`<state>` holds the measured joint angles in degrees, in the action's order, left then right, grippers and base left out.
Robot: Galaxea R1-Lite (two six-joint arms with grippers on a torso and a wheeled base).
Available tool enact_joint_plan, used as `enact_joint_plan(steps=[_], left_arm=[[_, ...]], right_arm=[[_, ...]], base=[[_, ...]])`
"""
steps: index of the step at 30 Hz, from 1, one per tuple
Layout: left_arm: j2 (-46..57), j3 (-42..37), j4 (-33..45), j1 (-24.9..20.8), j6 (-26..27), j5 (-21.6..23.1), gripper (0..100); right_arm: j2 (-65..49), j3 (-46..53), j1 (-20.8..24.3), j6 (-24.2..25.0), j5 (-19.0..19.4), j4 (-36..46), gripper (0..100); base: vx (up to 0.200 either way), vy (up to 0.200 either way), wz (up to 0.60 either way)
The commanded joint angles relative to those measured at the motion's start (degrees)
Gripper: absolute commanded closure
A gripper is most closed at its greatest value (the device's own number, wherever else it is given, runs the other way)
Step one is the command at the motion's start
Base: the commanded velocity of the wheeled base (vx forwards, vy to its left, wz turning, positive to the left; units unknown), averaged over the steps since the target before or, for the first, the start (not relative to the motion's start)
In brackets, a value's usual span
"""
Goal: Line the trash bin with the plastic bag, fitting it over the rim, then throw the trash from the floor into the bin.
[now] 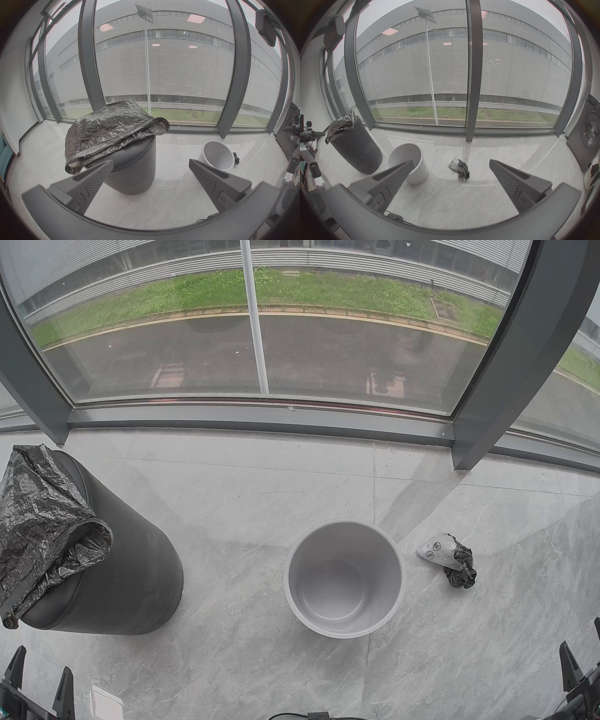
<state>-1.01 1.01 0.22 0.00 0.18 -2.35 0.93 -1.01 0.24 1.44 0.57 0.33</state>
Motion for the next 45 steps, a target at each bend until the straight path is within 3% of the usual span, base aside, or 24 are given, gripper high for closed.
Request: enact_joint_plan(steps=[1,11,14,15,17,20,23,26,28,33,35,41,45], left_arm=[[1.0,-0.9,0.2,0.0,0.0,0.0,0],[1.0,-0.9,0.1,0.0,0.3,0.0,0],[1.0,-0.9,0.0,0.0,2.4,2.2,0],[1.0,-0.8,0.0,0.0,2.5,2.4,0],[-0.4,4.0,-1.2,-0.1,1.0,3.7,0],[-11.1,19.6,0.2,-1.7,-10.0,3.6,0],[-19.3,25.7,4.4,-3.4,-9.7,3.1,0],[-23.2,24.6,8.4,-3.2,-3.5,3.2,0],[-25.9,22.7,8.4,-3.3,1.0,3.1,0],[-32.6,21.2,6.8,-3.6,6.1,3.2,0],[-38.6,21.1,4.7,-3.6,12.4,3.3,0],[-53.7,21.9,-3.3,-3.3,27.2,1.8,0],[-61.6,21.1,-13.7,-6.6,29.3,-1.9,0]], right_arm=[[-0.9,0.8,0.0,0.1,0.0,0.1,0],[-0.9,0.6,0.0,0.1,-1.5,-0.2,0],[5.5,-13.8,0.5,2.6,-0.5,0.5,0],[5.8,-14.4,0.5,2.7,-0.3,0.5,0],[12.0,-20.6,1.0,3.0,2.4,0.2,0],[18.6,-23.6,1.0,3.1,9.2,-0.3,0],[25.6,-25.3,1.2,3.7,16.6,-2.2,0],[32.8,-25.3,2.0,6.3,20.7,-6.7,0],[38.3,-25.4,4.9,9.2,21.0,-10.8,0],[49.5,-25.7,10.0,16.3,21.0,-20.6,0],[55.0,-25.0,12.0,19.2,21.0,-26.3,0],[61.1,-20.6,12.3,19.4,19.4,-34.3,0],[62.2,-20.5,12.2,19.4,19.1,-35.6,0]], base=[[0.000,0.000,0.00],[0.000,0.000,0.00],[0.000,0.000,0.00],[0.000,0.000,0.00],[0.000,0.000,0.00],[0.000,0.000,0.00],[0.000,0.000,0.00],[0.000,0.000,0.00],[0.000,0.000,0.00],[0.000,0.000,0.00],[0.000,0.000,0.00],[0.000,0.000,0.00],[0.000,0.000,0.00]])
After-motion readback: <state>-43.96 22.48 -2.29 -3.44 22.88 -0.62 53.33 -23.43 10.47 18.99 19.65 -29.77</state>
